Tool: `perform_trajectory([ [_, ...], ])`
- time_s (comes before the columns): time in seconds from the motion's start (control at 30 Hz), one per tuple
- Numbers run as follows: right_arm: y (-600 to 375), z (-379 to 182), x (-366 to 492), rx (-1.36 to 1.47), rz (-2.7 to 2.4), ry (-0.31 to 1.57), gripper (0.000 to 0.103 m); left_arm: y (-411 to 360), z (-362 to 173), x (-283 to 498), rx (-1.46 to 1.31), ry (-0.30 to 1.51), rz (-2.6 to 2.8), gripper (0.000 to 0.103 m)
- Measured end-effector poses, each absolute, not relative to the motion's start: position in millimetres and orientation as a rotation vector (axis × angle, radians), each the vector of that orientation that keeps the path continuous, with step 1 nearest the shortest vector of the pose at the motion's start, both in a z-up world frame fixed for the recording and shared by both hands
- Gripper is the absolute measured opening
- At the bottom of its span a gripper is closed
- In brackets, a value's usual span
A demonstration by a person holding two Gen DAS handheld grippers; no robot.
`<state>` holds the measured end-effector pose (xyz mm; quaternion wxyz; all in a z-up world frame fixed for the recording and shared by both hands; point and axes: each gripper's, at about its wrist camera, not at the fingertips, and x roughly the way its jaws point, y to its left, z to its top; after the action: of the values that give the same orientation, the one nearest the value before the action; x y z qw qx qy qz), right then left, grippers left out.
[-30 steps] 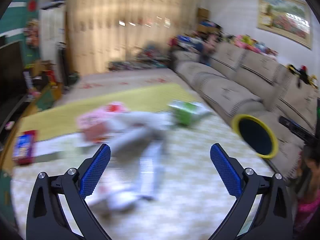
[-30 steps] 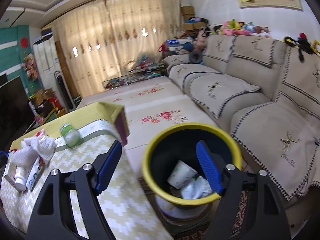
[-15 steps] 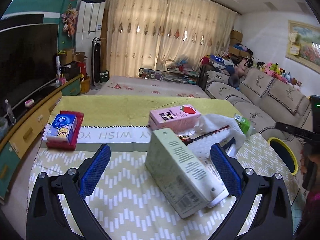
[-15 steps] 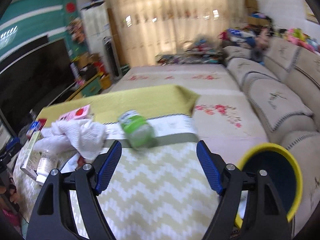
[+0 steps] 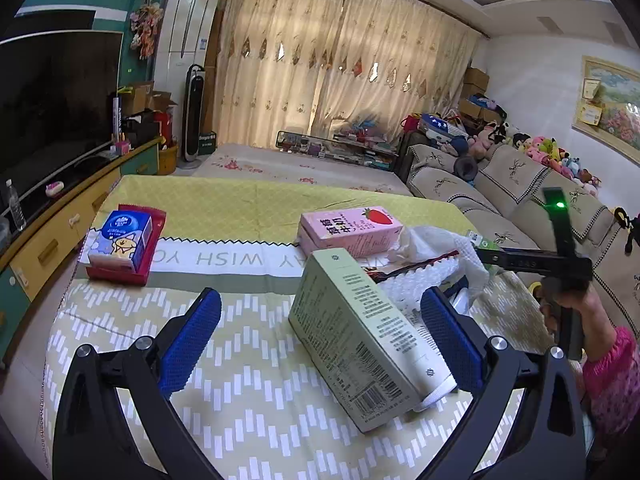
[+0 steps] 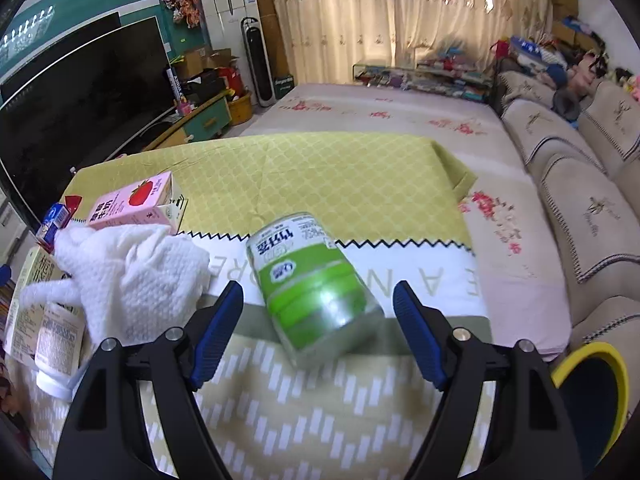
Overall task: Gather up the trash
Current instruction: 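Grasp the green translucent plastic cup with the right gripper, then carry the green cup over the bin and open the right gripper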
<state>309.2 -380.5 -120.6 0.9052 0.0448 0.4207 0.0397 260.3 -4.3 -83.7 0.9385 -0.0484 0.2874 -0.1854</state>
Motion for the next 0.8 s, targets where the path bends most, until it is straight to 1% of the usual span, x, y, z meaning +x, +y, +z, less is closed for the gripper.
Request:
perform_trajectory([
  [0.13,-381.3,-124.9,319.7,0.111,0.09,0.883,0.073,-7.1,-83.2,257.9,-0.085,0.578,-0.378,0.098],
  [0.27,-382.0,-126.7,323.8,0.141,0.106,0.893,0.065,-8.8,-84.1,258.6,-0.088,0.584,-0.383,0.098],
  [0.47,-382.9,-128.1,321.3,0.142,0.108,0.884,0.062,-9.7,-84.9,257.4,-0.089,0.582,-0.387,0.098],
  [0.8,-383.6,-119.7,286.7,0.181,0.128,0.844,0.058,-13.5,-89.5,258.2,-0.082,0.595,-0.39,0.098],
])
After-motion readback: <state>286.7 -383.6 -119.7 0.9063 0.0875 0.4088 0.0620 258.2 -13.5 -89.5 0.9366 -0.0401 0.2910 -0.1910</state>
